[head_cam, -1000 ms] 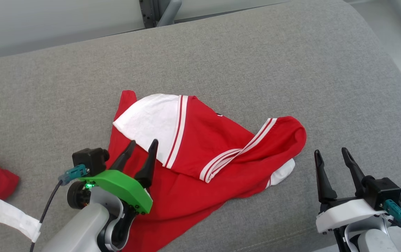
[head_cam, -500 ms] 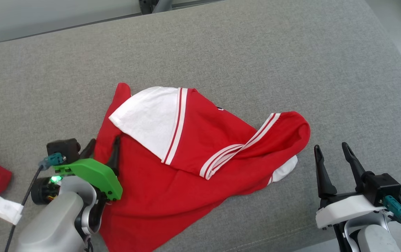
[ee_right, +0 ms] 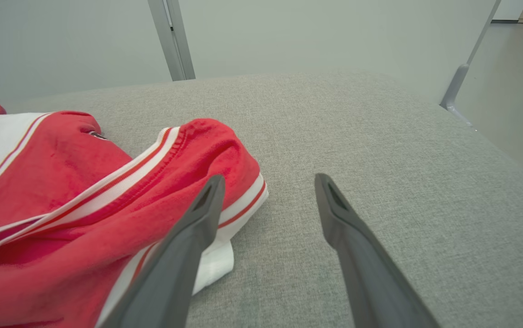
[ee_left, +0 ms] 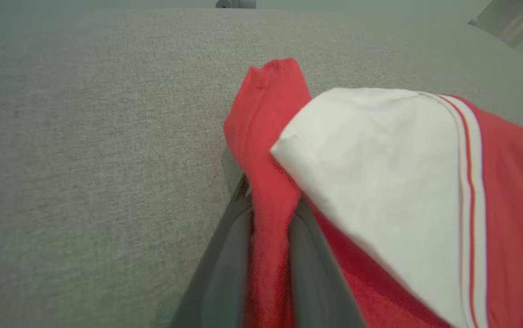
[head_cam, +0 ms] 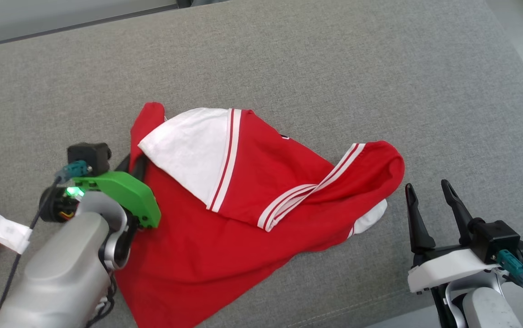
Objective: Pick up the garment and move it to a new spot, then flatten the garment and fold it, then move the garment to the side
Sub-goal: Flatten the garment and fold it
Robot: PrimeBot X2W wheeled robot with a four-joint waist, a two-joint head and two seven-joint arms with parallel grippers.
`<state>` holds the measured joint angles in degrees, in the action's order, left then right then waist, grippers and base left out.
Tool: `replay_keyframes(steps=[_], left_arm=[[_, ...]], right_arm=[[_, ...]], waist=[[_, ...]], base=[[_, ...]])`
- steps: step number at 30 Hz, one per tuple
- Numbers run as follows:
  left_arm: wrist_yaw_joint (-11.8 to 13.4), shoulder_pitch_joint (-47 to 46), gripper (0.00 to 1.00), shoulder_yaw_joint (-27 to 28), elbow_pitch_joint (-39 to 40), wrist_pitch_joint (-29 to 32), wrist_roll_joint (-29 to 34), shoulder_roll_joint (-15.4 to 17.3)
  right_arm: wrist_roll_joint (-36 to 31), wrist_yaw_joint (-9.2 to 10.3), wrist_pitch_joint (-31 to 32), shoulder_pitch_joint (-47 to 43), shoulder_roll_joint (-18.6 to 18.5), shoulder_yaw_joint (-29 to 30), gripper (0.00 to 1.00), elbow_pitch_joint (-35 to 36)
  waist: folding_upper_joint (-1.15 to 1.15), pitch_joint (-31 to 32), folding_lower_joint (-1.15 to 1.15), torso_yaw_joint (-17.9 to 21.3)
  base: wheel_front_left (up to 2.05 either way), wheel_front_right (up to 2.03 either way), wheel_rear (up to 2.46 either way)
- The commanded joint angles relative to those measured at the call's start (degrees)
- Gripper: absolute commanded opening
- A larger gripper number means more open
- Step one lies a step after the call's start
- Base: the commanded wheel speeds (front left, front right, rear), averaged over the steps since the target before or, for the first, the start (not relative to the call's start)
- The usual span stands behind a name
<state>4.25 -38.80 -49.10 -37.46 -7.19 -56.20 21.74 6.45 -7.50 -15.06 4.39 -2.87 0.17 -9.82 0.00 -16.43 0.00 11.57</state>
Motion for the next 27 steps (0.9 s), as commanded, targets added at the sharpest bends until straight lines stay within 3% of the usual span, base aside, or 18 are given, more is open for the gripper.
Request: replay_keyframes(steps=[1,7,15,16,17,18,19,21,27], left_arm=[[0.9,-2.3,0.00,1.3,-1.0,-3.0,1.4,0.5],[3.2,-5.8,0.00,5.8,-3.3,-7.7,3.4,1.6],[4.6,-7.3,0.00,11.5,-5.0,-8.0,8.4,2.2],[5.1,-7.0,0.27,12.8,-4.4,-8.1,9.7,2.2],[5.6,-6.5,0.43,14.3,-3.7,-8.1,10.4,2.2],[5.9,-5.4,0.49,15.8,-3.1,-8.0,11.3,1.9],[6.2,-4.4,0.60,17.3,-2.3,-8.1,12.8,1.6],[6.3,-2.1,1.00,20.1,-1.1,-8.0,14.2,0.8],[4.3,2.8,1.00,23.3,-2.2,-8.0,15.8,-1.3]], right_arm=[[0.4,0.02,-0.2,0.9,0.0,-0.2,1.00,-0.1],[0.5,0.02,-0.2,0.8,0.0,0.0,1.00,-0.2],[0.3,0.02,-0.2,1.1,0.0,-0.3,1.00,-0.4],[0.3,0.02,-0.2,1.1,-0.1,-0.3,1.00,-0.4],[0.2,0.02,-0.2,1.1,0.0,-0.2,1.00,-0.4],[0.2,0.02,-0.2,1.0,0.0,-0.1,1.00,-0.4],[0.1,0.02,-0.2,0.9,0.0,0.0,1.00,-0.3],[0.0,0.02,-0.2,0.5,0.0,0.3,1.00,-0.3],[-0.6,0.02,-0.2,-0.4,0.0,0.8,1.00,-0.7]], waist=[[0.00,-0.1,0.00,0.1],[0.00,-0.2,0.00,0.0],[0.00,-0.1,0.00,-0.3],[0.00,-0.1,0.00,-0.4],[0.00,0.0,0.00,-0.4],[0.00,0.1,0.00,-0.5],[0.00,0.2,0.00,-0.6],[0.00,0.6,0.00,-0.9],[0.00,1.9,0.00,-1.5]], base=[[0.00,0.00,0.00],[0.00,0.00,0.00],[0.00,0.00,0.00],[0.00,0.00,0.00],[0.00,0.00,0.00],[0.00,0.00,0.00],[0.00,0.00,0.00],[0.00,0.00,0.00],[0.00,0.00,0.00]])
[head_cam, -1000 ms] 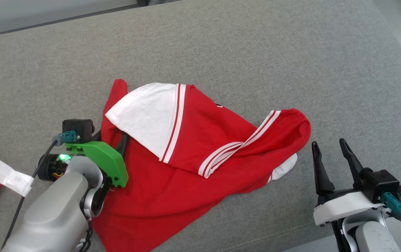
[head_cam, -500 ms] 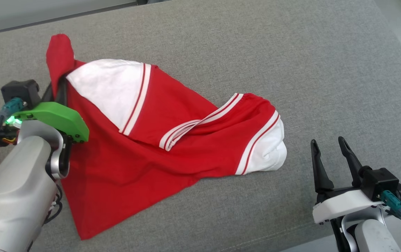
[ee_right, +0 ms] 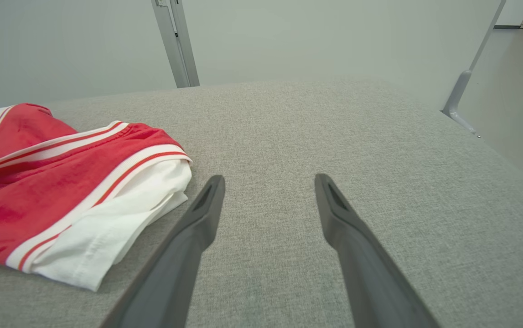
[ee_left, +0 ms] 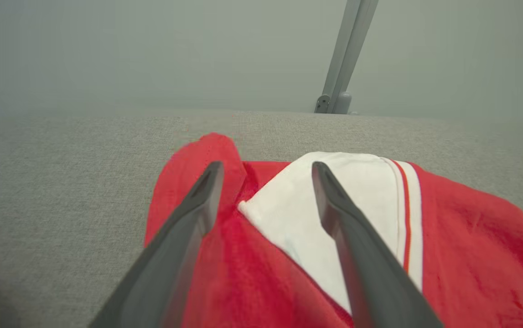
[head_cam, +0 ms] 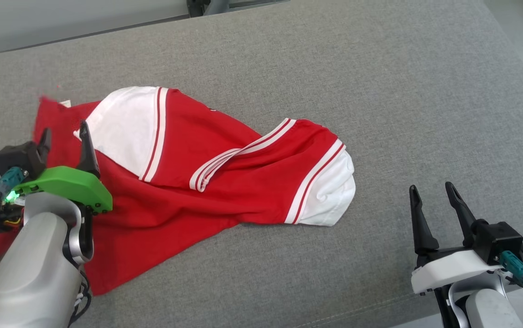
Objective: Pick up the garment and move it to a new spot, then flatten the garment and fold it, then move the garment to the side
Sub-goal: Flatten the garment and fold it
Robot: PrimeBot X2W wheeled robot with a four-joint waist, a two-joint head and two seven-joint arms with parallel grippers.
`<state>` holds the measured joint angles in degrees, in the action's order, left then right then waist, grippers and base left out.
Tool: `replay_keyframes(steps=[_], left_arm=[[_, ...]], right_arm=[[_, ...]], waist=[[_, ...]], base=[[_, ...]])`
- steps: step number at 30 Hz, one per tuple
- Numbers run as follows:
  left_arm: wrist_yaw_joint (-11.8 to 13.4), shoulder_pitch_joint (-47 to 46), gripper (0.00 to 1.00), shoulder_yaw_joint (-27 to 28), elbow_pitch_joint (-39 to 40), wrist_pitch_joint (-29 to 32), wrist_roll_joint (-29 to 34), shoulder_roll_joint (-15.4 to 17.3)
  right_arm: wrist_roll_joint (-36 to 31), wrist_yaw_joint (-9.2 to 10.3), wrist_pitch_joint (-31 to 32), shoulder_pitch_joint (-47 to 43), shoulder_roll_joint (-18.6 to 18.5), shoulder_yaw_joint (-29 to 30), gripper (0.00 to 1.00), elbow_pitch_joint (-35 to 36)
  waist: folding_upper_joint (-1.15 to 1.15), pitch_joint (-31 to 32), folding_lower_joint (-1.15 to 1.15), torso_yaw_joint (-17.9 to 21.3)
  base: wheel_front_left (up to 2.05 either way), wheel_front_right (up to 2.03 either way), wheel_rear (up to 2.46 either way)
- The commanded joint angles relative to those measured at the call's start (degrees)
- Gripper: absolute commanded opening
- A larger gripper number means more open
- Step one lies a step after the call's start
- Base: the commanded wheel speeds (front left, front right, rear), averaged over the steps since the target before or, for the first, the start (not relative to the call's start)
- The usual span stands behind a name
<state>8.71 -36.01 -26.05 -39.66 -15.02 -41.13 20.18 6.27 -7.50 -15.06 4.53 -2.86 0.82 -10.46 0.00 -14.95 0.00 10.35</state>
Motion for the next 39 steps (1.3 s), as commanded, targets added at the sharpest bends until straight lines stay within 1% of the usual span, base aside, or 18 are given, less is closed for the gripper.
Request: replay_keyframes(steps=[1,5,9,13,17,20,21,22,25,27,31,35,38,39], left_arm=[[-0.3,1.0,1.00,0.9,-0.1,-0.2,0.4,-0.2],[-1.3,5.1,1.00,2.3,0.2,-0.2,-0.4,-1.7],[-2.1,7.7,1.00,0.8,2.6,-0.1,0.6,-2.1],[-2.4,8.6,1.00,-3.9,8.9,3.6,3.1,-2.9],[-3.7,7.7,1.00,-9.8,17.5,10.3,4.9,-5.0],[-5.0,6.7,1.00,-14.8,22.8,15.6,5.7,-7.9],[-5.7,5.6,1.00,-17.7,24.5,18.5,6.5,-9.8],[-5.9,4.5,1.00,-19.2,25.1,19.3,7.7,-10.6],[-7.0,3.2,1.00,-23.1,24.9,21.4,9.0,-13.4],[-7.4,1.5,1.00,-25.0,23.7,22.9,9.8,-14.3],[-7.5,-0.8,1.00,-27.4,19.6,25.3,11.3,-15.5],[-6.6,-2.4,1.00,-28.4,15.1,25.2,12.5,-15.7],[-6.2,-2.9,1.00,-29.2,11.5,26.0,13.6,-14.8],[-6.2,-2.9,1.00,-29.2,11.5,26.0,13.6,-14.8]], right_arm=[[-0.4,0.02,-0.2,-0.6,-0.1,0.2,1.00,-0.1],[-0.6,0.02,-0.2,-1.3,-0.1,0.6,1.00,0.0],[-0.8,0.02,-0.2,-2.2,-0.1,0.7,1.00,0.0],[-1.1,0.02,-0.2,-2.7,0.0,0.7,1.00,0.0],[-1.0,0.02,-0.2,-1.7,-0.1,-0.2,1.00,0.1],[-0.3,0.02,-0.2,-0.9,-0.1,-0.7,1.00,0.2],[0.1,0.02,-0.2,-0.4,-0.1,-0.9,1.00,0.2],[0.4,0.02,-0.2,-0.2,0.0,-1.1,1.00,0.2],[1.4,0.02,-0.2,0.7,-0.1,-1.3,1.00,0.1],[2.2,0.02,-0.2,1.3,0.0,-1.9,1.00,0.2],[3.8,0.02,-0.2,2.4,0.0,-2.2,1.00,0.3],[5.7,0.02,-0.2,2.3,0.0,-1.7,1.00,0.1],[6.3,0.02,-0.2,2.1,0.0,-1.6,1.00,0.1],[6.3,0.02,-0.2,2.1,0.0,-1.6,1.00,0.1]], waist=[[0.00,0.6,0.00,-0.3],[0.00,1.6,0.00,-0.9],[0.00,2.7,0.00,-1.5],[0.00,3.4,0.00,-1.9],[0.00,2.9,0.00,-1.2],[0.00,1.7,0.00,0.0],[0.00,0.7,0.00,1.1],[0.00,0.2,0.00,1.8],[0.00,-1.3,0.00,4.1],[0.00,-2.5,0.00,5.8],[0.00,-4.8,0.00,9.2],[0.00,-6.1,0.00,11.4],[0.00,-6.6,0.00,12.1],[0.00,-6.6,0.00,12.1]], base=[[0.00,0.00,0.00],[0.00,0.00,0.00],[0.00,0.00,0.00],[0.00,0.00,0.00],[0.00,0.00,0.00],[0.00,0.00,0.00],[0.00,0.00,0.00],[0.00,0.00,0.00],[0.00,0.00,0.00],[0.00,0.00,0.00],[0.00,0.00,0.00],[0.00,0.00,0.00],[0.00,0.00,0.00],[0.00,0.00,0.00]])
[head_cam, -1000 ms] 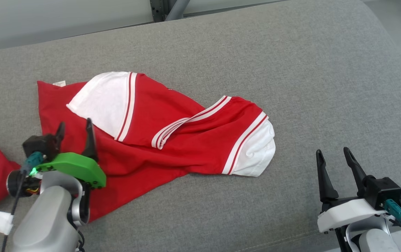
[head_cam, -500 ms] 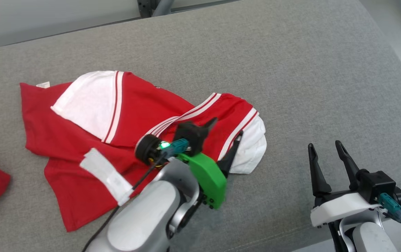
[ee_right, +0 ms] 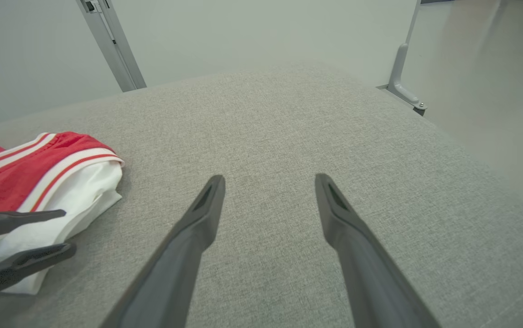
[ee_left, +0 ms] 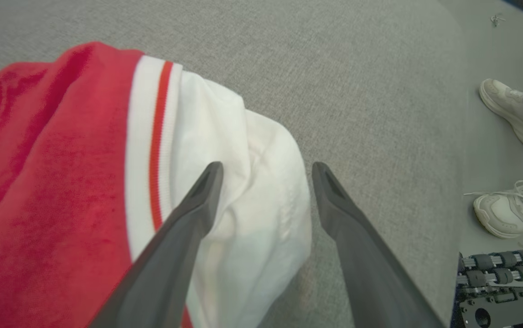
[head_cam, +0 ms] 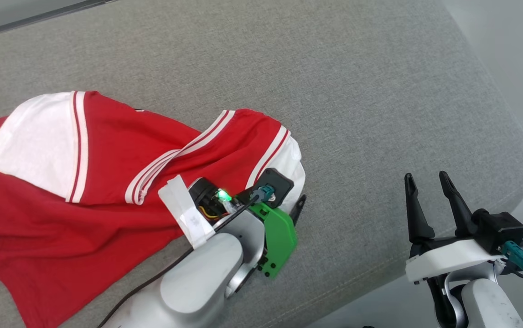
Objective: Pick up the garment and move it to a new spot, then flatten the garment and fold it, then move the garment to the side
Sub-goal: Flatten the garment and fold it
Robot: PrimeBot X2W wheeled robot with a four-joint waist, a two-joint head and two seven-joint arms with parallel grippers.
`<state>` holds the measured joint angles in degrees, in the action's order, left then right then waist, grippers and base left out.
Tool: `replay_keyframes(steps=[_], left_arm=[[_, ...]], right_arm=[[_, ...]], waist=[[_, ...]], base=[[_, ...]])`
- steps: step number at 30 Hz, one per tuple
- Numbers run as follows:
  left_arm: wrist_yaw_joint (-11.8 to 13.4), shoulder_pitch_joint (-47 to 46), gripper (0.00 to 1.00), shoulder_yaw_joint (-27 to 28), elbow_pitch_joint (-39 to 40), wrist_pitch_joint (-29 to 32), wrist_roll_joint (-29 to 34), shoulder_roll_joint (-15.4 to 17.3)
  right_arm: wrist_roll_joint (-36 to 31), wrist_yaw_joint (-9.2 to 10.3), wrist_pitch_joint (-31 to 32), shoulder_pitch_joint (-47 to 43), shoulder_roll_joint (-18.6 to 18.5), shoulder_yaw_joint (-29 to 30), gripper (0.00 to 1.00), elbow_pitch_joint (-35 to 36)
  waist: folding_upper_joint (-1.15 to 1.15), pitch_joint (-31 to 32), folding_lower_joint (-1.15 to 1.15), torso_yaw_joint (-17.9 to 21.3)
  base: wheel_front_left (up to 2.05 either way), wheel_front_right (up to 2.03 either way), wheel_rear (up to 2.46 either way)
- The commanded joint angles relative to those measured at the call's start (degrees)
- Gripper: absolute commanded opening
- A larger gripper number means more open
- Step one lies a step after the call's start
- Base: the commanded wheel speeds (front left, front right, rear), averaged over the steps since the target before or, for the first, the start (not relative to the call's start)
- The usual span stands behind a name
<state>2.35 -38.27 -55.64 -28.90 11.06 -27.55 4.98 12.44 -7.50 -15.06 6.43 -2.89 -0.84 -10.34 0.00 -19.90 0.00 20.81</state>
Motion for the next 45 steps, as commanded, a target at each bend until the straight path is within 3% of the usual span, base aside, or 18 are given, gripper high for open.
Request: replay_keyframes(steps=[1,6,7,14,22,23,24,29,35,39,45], left_arm=[[0.4,-1.1,1.00,0.0,-0.6,0.0,0.7,0.9],[2.5,-2.1,1.00,-1.4,-6.1,-0.1,3.8,3.1],[2.3,-2.0,0.00,-1.1,-6.7,-0.4,3.3,3.0],[-2.2,-2.0,0.00,3.3,-1.4,-6.8,-4.5,-0.8],[-4.3,-0.5,0.00,3.8,6.6,-9.7,-12.2,-1.9],[-4.5,-0.3,0.37,3.0,6.6,-9.8,-12.7,-1.9],[-5.0,0.2,1.00,2.5,6.7,-9.9,-14.1,-2.0],[-7.2,2.0,1.00,-1.7,9.1,-11.9,-20.1,-1.9],[-7.4,-0.3,1.00,-3.9,10.0,-17.2,-22.4,-2.0],[-5.2,-1.9,1.00,-3.1,9.2,-20.7,-21.2,-1.9],[0.1,0.3,1.00,-0.2,9.3,-24.5,-17.9,1.6]], right_arm=[[0.2,0.02,-0.2,0.2,0.0,0.0,1.00,0.0],[0.5,0.02,-0.2,0.6,0.0,0.5,1.00,0.0],[0.4,0.02,-0.2,0.6,0.0,0.6,1.00,0.0],[-0.7,0.02,-0.2,0.2,0.0,0.8,1.00,-0.2],[-1.2,0.02,-0.2,0.2,0.0,0.3,1.00,-0.4],[-1.3,0.02,-0.2,0.2,0.0,0.2,1.00,-0.3],[-1.2,0.02,-0.2,0.1,0.0,0.3,1.00,-0.4],[-0.8,0.02,-0.2,-0.4,0.0,0.7,1.00,-0.8],[-0.8,0.02,-0.2,-0.4,0.0,1.3,1.00,-0.9],[-1.8,0.02,-0.2,-1.0,0.0,1.7,1.00,-0.6],[-4.4,0.02,-0.2,-1.4,0.0,3.0,1.00,1.3]], waist=[[0.00,-1.7,0.00,1.8],[0.00,-1.5,0.00,1.7],[0.00,-1.3,0.00,1.5],[0.00,0.5,0.00,0.0],[0.00,1.9,0.00,0.6],[0.00,1.8,0.00,0.8],[0.00,1.7,0.00,1.0],[0.00,1.1,0.00,1.5],[0.00,0.9,0.00,0.9],[0.00,2.0,0.00,-0.4],[0.00,4.6,0.00,-2.7]], base=[[0.00,0.00,0.00],[0.00,0.00,0.00],[0.00,0.00,0.00],[0.00,0.00,0.00],[0.00,0.00,0.00],[0.00,0.00,0.00],[0.00,0.00,0.00],[0.00,0.00,0.00],[0.00,0.00,0.00],[0.00,0.00,0.00],[0.00,0.00,0.00]])
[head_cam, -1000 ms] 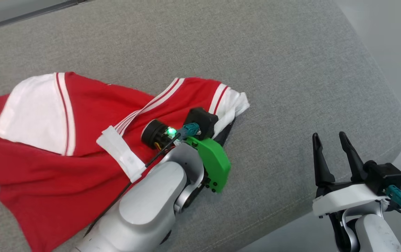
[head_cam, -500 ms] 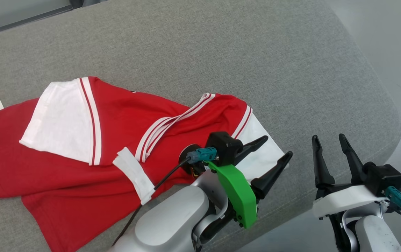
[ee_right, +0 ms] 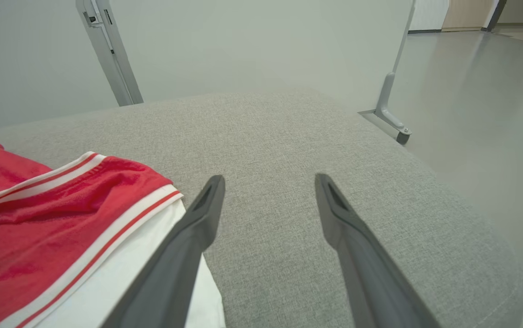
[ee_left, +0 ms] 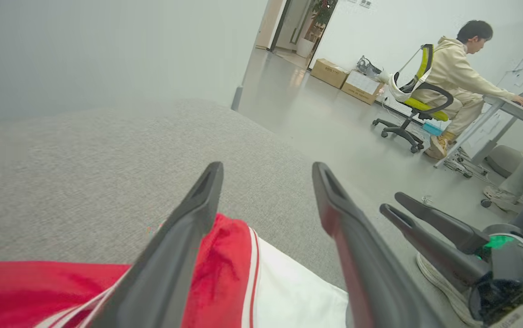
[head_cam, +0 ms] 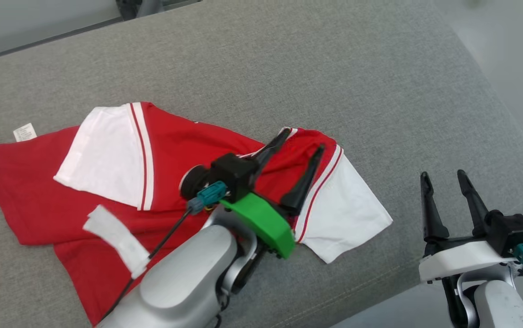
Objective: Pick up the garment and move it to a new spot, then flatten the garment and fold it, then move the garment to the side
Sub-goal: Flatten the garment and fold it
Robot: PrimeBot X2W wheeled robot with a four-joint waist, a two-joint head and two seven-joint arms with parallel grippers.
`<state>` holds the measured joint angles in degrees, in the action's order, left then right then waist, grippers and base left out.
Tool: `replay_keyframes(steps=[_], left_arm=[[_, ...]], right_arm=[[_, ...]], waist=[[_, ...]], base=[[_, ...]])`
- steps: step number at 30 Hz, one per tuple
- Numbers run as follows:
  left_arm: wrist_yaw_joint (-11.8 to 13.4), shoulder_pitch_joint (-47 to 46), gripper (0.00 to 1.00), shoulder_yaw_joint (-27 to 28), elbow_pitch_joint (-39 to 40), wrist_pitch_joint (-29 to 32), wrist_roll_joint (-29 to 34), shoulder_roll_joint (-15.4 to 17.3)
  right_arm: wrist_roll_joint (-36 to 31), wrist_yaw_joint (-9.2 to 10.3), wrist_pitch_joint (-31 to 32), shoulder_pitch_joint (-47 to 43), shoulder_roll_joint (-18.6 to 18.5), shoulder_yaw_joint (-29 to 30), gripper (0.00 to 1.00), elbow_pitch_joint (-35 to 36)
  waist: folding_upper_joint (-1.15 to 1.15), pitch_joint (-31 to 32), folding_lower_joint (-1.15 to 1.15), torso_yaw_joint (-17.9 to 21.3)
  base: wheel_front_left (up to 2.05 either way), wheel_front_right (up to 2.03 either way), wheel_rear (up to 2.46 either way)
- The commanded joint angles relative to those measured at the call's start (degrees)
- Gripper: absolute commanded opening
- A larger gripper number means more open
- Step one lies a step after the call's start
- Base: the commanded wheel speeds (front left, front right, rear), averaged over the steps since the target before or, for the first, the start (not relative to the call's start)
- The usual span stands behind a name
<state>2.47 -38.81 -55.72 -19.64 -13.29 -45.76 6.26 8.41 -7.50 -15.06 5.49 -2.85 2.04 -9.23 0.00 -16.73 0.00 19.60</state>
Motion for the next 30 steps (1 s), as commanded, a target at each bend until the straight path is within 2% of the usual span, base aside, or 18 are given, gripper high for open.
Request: replay_keyframes(steps=[1,8,11,13,18,25,28,30], left_arm=[[1.1,1.6,1.00,0.7,0.6,-0.6,0.9,1.3],[9.7,10.2,1.00,8.1,7.6,-1.9,7.5,9.9],[12.2,16.2,1.00,11.7,10.6,-1.9,11.6,12.2],[12.9,20.0,1.00,13.9,11.9,-1.9,13.4,12.8],[13.3,28.5,1.00,18.3,13.4,-1.9,17.2,13.1],[12.5,37.0,1.00,24.9,14.0,-1.9,21.6,11.1],[11.1,40.0,1.00,27.8,14.3,-1.9,22.8,10.1],[9.0,42.5,1.00,31.5,13.4,-1.9,23.5,9.7]], right_arm=[[-0.8,0.02,-0.2,-0.5,-0.1,0.6,1.00,0.7],[-5.1,0.02,-0.2,-1.4,-0.1,3.0,1.00,3.5],[-6.3,0.02,-0.2,-1.9,-0.2,3.8,1.00,3.8],[-6.8,0.02,-0.2,-2.3,-0.5,4.1,1.00,3.8],[-7.2,0.02,-0.2,-3.7,-1.0,4.6,1.00,3.4],[-7.3,0.02,-0.2,-5.6,-1.4,5.1,1.00,2.7],[-7.5,0.02,-0.2,-6.8,-1.4,5.5,1.00,2.3],[-7.7,0.02,-0.2,-7.9,-1.4,5.8,1.00,1.8]], waist=[[0.00,1.9,0.00,-2.1],[0.00,5.7,0.00,-7.2],[0.00,7.0,0.00,-9.3],[0.00,7.7,0.00,-10.7],[0.00,9.1,0.00,-13.6],[0.00,10.8,0.00,-15.7],[0.00,11.7,0.00,-16.5],[0.00,12.6,0.00,-17.2]], base=[[0.00,0.00,0.00],[0.00,0.00,0.00],[0.00,0.00,0.00],[0.00,0.00,0.00],[0.00,0.00,0.00],[0.00,0.00,0.00],[0.00,0.00,0.00],[0.00,0.00,0.00]])
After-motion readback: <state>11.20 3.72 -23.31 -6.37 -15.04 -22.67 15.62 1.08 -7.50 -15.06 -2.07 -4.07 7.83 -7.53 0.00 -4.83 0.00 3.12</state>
